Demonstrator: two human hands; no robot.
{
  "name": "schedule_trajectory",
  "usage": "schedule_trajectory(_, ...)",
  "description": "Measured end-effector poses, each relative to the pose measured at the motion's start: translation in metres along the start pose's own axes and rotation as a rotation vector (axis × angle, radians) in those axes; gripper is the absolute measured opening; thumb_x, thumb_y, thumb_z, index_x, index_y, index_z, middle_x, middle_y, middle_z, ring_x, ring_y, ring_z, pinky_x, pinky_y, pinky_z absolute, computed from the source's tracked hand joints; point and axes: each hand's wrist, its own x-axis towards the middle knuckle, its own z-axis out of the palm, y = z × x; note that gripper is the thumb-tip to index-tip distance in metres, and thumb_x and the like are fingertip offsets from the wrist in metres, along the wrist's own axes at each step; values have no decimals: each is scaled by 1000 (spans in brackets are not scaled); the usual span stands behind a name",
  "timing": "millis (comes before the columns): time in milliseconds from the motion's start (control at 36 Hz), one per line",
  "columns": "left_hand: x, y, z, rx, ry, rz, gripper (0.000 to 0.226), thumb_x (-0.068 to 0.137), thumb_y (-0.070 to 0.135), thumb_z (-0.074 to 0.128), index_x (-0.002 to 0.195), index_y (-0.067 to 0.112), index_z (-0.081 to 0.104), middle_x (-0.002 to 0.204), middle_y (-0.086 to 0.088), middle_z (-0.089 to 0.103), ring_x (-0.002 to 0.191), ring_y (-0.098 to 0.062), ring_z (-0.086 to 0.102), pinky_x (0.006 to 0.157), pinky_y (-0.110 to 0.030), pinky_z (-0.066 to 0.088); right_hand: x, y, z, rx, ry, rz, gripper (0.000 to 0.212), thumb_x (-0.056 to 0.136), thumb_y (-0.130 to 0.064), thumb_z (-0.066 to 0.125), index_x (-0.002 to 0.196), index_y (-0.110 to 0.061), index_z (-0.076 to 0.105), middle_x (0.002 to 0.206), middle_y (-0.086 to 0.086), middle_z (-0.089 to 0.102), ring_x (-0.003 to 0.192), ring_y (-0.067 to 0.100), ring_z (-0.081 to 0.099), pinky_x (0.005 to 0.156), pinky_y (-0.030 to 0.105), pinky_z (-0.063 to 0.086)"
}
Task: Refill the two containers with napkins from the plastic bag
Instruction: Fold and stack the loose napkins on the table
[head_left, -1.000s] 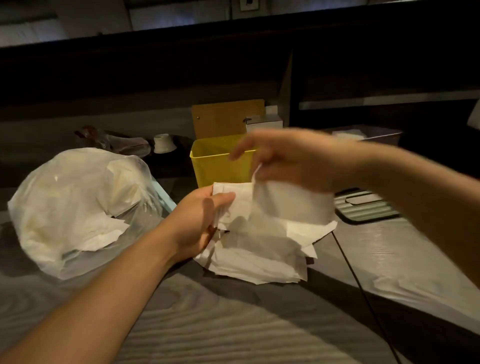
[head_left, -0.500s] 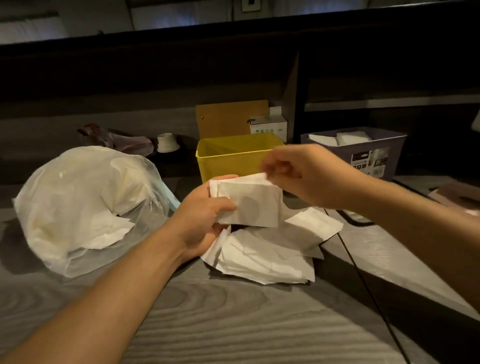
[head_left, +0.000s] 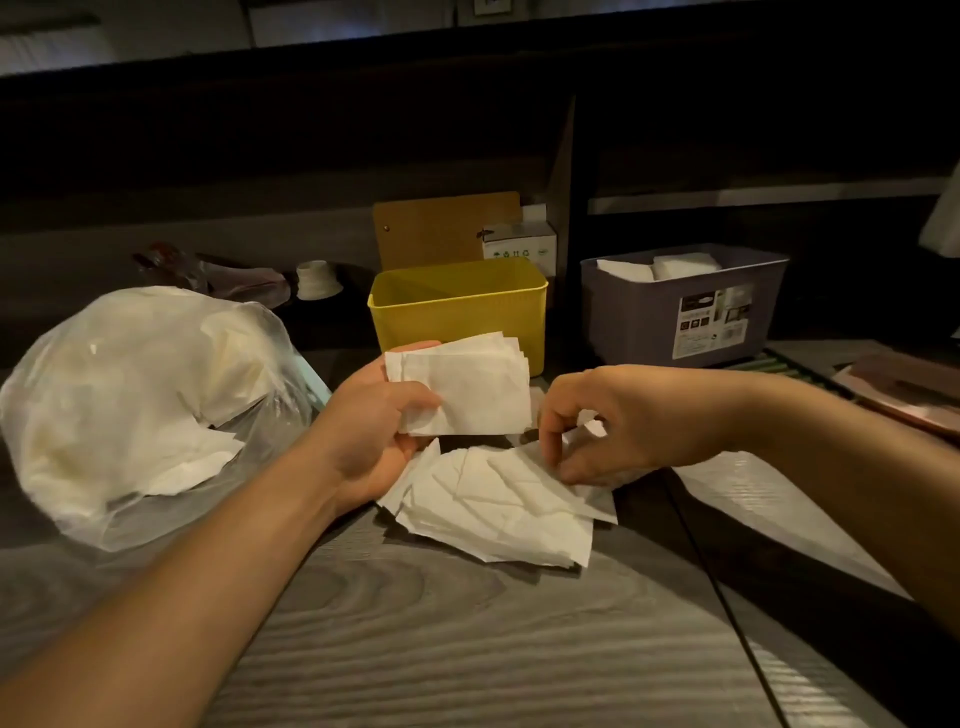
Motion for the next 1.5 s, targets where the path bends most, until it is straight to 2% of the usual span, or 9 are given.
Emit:
schedule_trajectory(139,-2,0,0,12,-14,0,46,96,-8,50,129,21,63,120,-8,73,108,-31,70,82,-45,62,1,-3,0,-9,-58,15,48,88,-35,75,132,-42,55,109,-26,58,102,-2,57,84,18,52)
schedule_trajectory(417,-5,2,4,-8,-50,6,46,95,-13,46,125,17,64,109,-7,77,94,-25,75,75,-39,64,-7,-7,-3,-13,89,40,17,88,-37,72,102,-27,69,97,-7,68,89,10,65,85,34,57)
schedule_trajectory(583,-5,2,5,16,-42,8,48,93,-15,46,124,16,65,112,-10,76,100,-30,74,82,-43,62,-14,-17,-10,645,118,55,29,84,-26,70,107,-10,70,98,3,76,91,19,73,79,29,61)
schedule_trajectory(667,-4,2,5,24,-25,11,48,93,-14,47,126,16,64,117,-11,74,108,-31,70,89,-47,60,-1,-26,9,356,154,150,24,86,-32,75,108,-23,72,96,-6,74,87,12,72,77,24,60)
schedule_trajectory(750,-5,2,5,24,-31,7,48,93,-14,47,125,16,64,114,-10,75,106,-30,71,86,-45,61,7,-36,19,131,143,224,43,81,-47,78,121,-36,67,108,-18,65,90,7,63,75,21,54)
schedule_trajectory(917,-4,2,4,23,-28,6,47,92,-15,47,124,16,65,115,-11,74,107,-32,71,88,-47,60,8,-47,18,108,20,258,48,78,-47,81,120,-30,67,107,-14,66,96,12,64,91,36,58)
schedule_trajectory(1278,-5,1,4,82,-52,10,38,96,-7,52,121,18,65,111,-6,76,106,-28,72,88,-44,60,-4,-22,5,399,71,123,26,89,-13,73,110,-24,63,100,-3,76,91,16,74,84,39,62)
schedule_trajectory(1389,-5,0,4,87,-72,-9,37,98,-3,51,126,16,65,119,-11,73,111,-33,69,95,-51,57,-7,-19,-4,580,240,25,43,90,-3,66,124,-28,58,105,-2,74,96,14,72,75,30,62)
schedule_trajectory(1500,-5,-1,5,119,-53,-9,33,101,4,49,127,18,64,119,-9,73,112,-30,69,87,-42,59,2,-27,-13,255,454,-98,55,95,-13,62,141,-38,46,113,-19,67,101,2,65,82,12,56)
